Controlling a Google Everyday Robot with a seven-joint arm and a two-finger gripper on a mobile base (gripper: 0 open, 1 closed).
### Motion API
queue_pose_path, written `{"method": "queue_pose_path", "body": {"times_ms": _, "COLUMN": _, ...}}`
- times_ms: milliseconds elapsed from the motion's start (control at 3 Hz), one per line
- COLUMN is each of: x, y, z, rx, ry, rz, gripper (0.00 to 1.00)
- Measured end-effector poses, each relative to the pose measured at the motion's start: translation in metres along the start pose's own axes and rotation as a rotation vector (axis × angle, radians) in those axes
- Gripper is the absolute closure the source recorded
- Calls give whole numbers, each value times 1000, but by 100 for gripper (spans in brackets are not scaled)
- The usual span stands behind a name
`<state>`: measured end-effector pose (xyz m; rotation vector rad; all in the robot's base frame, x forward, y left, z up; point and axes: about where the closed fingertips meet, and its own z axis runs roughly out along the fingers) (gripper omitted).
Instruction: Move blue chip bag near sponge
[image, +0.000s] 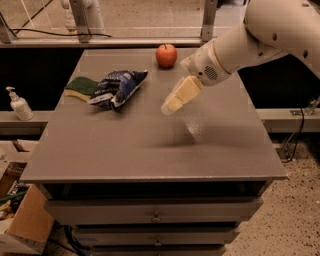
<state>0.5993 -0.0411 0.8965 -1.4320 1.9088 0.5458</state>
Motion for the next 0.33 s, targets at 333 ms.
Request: {"method": "queue_pose_path", "body": {"times_ms": 333, "x": 0, "y": 0, "z": 0, "rx": 0, "ry": 0, "rz": 0, "gripper": 0}}
